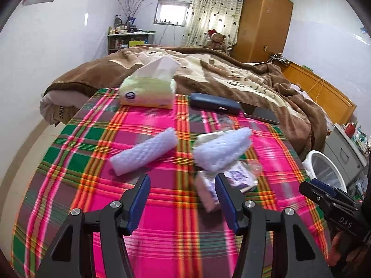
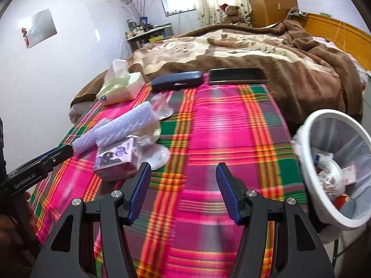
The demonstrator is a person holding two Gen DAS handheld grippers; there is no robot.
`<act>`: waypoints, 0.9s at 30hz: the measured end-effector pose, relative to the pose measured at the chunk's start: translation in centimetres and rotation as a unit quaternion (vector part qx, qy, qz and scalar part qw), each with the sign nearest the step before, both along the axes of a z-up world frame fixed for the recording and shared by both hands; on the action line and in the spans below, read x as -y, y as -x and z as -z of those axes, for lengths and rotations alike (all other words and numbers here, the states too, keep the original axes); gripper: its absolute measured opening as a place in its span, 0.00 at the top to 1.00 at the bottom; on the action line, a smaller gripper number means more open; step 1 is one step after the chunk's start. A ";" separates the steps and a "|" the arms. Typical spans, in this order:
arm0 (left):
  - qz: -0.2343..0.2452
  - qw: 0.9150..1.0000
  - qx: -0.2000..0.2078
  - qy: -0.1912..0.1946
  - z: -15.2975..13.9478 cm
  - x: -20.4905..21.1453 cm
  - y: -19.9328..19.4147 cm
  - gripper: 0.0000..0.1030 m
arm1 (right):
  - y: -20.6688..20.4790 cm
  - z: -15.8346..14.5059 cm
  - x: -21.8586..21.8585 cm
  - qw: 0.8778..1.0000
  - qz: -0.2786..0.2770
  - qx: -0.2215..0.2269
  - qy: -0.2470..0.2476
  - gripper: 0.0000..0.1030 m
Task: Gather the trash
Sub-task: 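Move both tools back over the bed toward the foam nets and clear cups, then grasp the clear plastic cup with the right tool while the left tool grasps a white foam net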
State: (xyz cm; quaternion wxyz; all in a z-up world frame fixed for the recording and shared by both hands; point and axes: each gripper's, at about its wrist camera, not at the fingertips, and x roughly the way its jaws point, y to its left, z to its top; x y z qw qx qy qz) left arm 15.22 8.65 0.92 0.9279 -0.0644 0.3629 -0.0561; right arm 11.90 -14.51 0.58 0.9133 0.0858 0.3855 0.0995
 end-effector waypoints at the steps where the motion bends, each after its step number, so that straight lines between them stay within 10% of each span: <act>1: -0.003 1.000 -0.001 -0.002 0.1 -0.4 -0.2 0.44 | -0.2 0.1 -0.3 1.000 -0.003 -0.001 0.001 0.42; 27: 0.022 0.998 -0.057 -0.033 3.2 -4.6 -8.6 0.44 | -5.1 1.7 -4.7 0.999 -0.034 -0.020 0.014 0.42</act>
